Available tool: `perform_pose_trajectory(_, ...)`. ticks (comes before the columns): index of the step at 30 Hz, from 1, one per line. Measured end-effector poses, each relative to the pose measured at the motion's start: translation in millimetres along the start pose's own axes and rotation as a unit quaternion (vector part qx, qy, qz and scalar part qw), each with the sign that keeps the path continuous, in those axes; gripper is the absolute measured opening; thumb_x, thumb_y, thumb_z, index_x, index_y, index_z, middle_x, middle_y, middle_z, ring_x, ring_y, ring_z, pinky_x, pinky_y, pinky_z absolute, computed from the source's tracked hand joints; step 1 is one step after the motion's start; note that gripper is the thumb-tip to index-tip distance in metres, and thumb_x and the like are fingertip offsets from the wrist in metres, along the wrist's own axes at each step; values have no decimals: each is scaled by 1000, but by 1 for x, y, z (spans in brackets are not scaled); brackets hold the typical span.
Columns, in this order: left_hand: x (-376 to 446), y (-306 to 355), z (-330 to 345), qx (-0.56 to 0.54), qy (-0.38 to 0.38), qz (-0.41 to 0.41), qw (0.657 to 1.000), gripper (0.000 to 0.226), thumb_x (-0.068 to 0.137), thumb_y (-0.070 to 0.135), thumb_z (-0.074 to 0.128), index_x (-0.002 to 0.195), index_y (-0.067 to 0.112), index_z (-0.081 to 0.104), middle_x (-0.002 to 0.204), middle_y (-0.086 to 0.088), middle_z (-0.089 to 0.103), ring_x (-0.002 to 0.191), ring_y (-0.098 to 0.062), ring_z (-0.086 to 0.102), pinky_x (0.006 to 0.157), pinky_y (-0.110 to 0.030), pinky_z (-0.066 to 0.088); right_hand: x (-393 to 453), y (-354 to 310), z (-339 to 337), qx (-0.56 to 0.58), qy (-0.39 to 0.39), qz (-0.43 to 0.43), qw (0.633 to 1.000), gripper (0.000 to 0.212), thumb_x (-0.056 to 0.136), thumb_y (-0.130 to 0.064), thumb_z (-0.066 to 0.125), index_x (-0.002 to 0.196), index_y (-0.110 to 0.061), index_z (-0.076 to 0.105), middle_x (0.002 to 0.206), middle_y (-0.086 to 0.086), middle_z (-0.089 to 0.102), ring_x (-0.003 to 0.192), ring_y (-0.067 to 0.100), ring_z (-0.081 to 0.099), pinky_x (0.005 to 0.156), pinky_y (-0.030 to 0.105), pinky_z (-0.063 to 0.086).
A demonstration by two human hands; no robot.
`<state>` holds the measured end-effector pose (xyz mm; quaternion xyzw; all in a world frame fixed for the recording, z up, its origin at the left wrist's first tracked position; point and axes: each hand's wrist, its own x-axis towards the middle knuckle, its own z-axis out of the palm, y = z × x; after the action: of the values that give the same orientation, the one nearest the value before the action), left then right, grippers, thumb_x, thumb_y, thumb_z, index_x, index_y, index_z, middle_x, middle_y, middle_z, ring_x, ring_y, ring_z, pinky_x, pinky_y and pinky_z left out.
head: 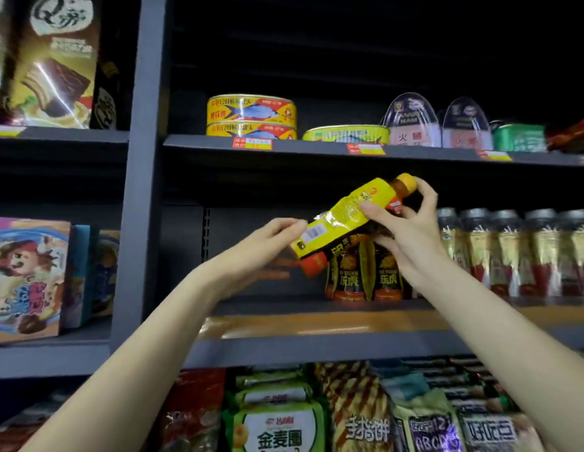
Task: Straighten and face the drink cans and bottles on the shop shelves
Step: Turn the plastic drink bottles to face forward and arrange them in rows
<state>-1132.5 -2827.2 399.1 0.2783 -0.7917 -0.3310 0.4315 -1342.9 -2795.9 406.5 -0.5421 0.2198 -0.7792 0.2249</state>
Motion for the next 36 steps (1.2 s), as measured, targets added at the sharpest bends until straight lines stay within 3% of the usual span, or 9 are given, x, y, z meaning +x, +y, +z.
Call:
perform_pose_trajectory(4, -9, 5, 27, -206, 51, 63, 975, 70, 68, 28, 72, 130, 21, 41, 114, -12, 64, 96, -25, 68, 78, -31, 57, 0, 1, -16, 143, -11, 55, 988, 83, 70, -10, 71, 139, -32, 30, 120, 8, 59, 108, 24, 62, 89, 45, 52)
perform_pose_trajectory(7, -8, 5, 34, 22, 137, 227, 964, 69, 73, 14, 76, 128, 37, 40, 121, 10, 52, 105, -11, 60, 71, -15, 52, -1, -8, -28, 121, -63, 189, 972, 67, 71, -18, 68, 134, -15, 44, 122, 19, 59, 103, 37, 64, 81, 45, 57)
perform_pose_trajectory(11, -14, 13, 31, 131, 85, 300, 941, 76, 73, 6, 77, 129, 40, 39, 127, 19, 45, 118, 1, 46, 78, -17, 53, -8, -9, -29, 155, -82, 292, 940, 33, 77, -23, 67, 102, -6, 54, 103, 30, 59, 96, 42, 63, 78, 47, 57)
perform_pose_trajectory(15, -14, 5, 30, 135, 82, 270, 950, 76, 73, 2, 75, 128, 39, 39, 126, 16, 46, 115, -6, 52, 78, -18, 52, -5, 7, -20, 185, -28, 226, 956, 60, 71, -16, 70, 125, -6, 45, 115, 22, 59, 93, 31, 66, 81, 46, 53)
perform_pose_trajectory(21, -18, -9, 36, -141, 74, 86, 983, 64, 61, 26, 76, 119, 24, 52, 118, -13, 57, 98, -20, 66, 74, -32, 58, -9, 13, -14, 70, -61, 12, 996, 96, 62, -13, 73, 144, -32, 25, 127, -5, 54, 107, 11, 62, 74, 27, 57)
perform_pose_trajectory(25, -16, -4, 25, 65, 195, 207, 956, 67, 58, 24, 87, 114, 38, 52, 114, 6, 61, 102, -10, 62, 84, -26, 52, -6, 2, -16, 129, -121, 154, 972, 70, 67, -12, 69, 130, -23, 42, 125, 13, 57, 106, 31, 64, 77, 41, 59)
perform_pose_trajectory(29, -21, 18, 32, 174, 167, 318, 917, 81, 63, 23, 85, 129, 35, 38, 125, 15, 52, 116, -3, 51, 87, -14, 46, -5, 8, -13, 224, -101, 307, 920, 61, 69, -22, 70, 125, -7, 51, 124, 26, 55, 110, 42, 58, 70, 51, 58)
perform_pose_trajectory(33, -18, 20, 33, 193, 165, 332, 908, 79, 64, 28, 83, 129, 32, 39, 127, 16, 51, 118, 0, 48, 87, -10, 44, -10, 12, -10, 256, -75, 295, 918, 51, 69, -22, 69, 116, -6, 54, 115, 25, 59, 107, 40, 59, 74, 52, 56)
perform_pose_trajectory(36, -11, 8, 20, 266, 134, 277, 913, 72, 64, 23, 84, 123, 34, 44, 122, 15, 51, 112, 0, 50, 88, -9, 42, -7, 10, -12, 170, -39, 191, 966, 58, 73, -18, 70, 126, -9, 49, 111, 15, 64, 105, 30, 63, 72, 42, 59)
